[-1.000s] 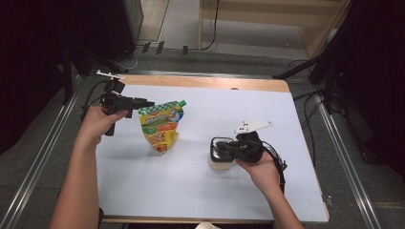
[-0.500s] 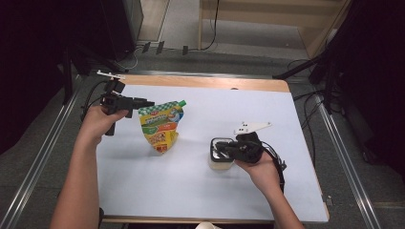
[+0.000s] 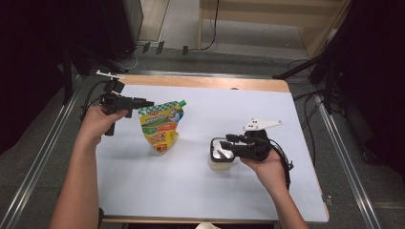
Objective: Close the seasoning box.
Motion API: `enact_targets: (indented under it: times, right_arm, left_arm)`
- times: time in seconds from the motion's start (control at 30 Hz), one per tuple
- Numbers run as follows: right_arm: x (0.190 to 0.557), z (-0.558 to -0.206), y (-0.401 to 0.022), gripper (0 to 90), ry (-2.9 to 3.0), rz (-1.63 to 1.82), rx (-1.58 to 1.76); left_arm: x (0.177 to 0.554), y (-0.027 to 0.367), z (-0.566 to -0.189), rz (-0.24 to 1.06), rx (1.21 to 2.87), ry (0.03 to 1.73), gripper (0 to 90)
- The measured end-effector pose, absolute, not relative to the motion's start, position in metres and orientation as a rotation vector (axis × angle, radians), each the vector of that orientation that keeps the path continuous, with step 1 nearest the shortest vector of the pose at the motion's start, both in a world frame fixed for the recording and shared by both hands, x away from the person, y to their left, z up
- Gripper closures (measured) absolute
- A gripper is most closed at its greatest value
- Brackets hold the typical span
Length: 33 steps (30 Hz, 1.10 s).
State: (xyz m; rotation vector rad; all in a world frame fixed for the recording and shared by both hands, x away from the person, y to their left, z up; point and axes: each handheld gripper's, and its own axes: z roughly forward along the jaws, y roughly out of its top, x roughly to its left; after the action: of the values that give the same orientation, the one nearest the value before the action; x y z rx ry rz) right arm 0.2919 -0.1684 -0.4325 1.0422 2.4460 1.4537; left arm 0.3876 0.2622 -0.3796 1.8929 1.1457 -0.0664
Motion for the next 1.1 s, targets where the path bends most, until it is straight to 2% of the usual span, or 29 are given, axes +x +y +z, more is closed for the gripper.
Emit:
enact_targets:
  times: [0.9, 1.1]
  right_arm:
    - [0.306, -0.435, -0.234, 45.8, 2.273, 1.439, 1.190]
    - [0.310, -0.443, -0.241, 38.5, 2.247, 1.418, 1.219]
  left_arm:
    - [0.387, 0.261, -0.381, -0.041, 1.901, 1.137, 39.3]
    - [0.387, 0.262, -0.382, -0.049, 1.900, 1.137, 39.2]
